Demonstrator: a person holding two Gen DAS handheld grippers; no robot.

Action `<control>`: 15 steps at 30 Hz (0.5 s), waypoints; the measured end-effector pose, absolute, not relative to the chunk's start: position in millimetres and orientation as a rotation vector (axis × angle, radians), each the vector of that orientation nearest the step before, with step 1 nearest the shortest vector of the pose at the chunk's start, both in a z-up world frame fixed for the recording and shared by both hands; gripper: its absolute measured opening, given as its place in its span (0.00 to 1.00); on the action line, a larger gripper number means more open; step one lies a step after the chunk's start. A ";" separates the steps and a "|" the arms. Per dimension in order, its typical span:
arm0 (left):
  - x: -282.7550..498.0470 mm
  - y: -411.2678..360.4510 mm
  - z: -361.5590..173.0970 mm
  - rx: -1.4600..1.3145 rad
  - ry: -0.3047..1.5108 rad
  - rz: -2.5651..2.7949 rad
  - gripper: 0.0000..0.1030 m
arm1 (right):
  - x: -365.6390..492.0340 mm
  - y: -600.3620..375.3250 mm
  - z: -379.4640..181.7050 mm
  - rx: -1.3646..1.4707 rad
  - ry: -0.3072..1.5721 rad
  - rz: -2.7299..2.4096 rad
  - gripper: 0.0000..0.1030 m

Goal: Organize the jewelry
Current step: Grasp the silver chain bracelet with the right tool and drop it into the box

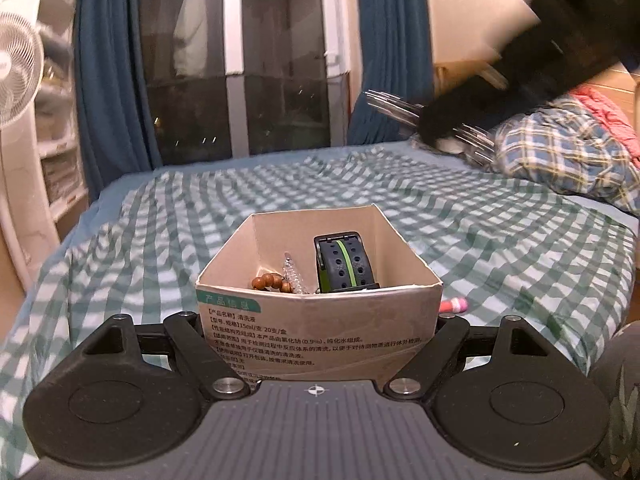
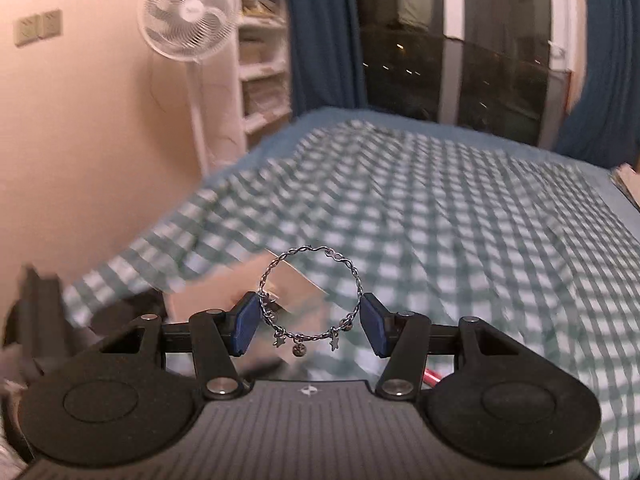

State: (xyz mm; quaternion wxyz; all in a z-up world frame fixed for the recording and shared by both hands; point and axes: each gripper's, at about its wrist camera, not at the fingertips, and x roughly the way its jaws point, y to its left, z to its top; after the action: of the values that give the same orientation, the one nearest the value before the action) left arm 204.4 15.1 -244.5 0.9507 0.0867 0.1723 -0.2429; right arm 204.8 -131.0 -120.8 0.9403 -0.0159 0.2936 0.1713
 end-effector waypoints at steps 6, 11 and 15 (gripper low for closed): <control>197.5 15.8 -243.6 0.181 0.322 -0.499 0.54 | 222.4 -93.5 -120.3 -0.064 0.676 0.440 1.00; 200.8 14.1 -251.3 0.195 0.322 -0.487 0.54 | 214.7 -92.7 -129.3 -0.049 0.681 0.417 1.00; 208.3 10.9 -263.8 0.214 0.351 -0.485 0.54 | 208.0 -120.9 -143.2 0.018 0.708 0.372 1.00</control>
State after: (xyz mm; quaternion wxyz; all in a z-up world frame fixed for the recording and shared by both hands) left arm 208.3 10.9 -263.8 0.9500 0.1052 0.1724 -0.2384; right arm 208.0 -120.9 -143.2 0.9211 0.0086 0.3445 0.1812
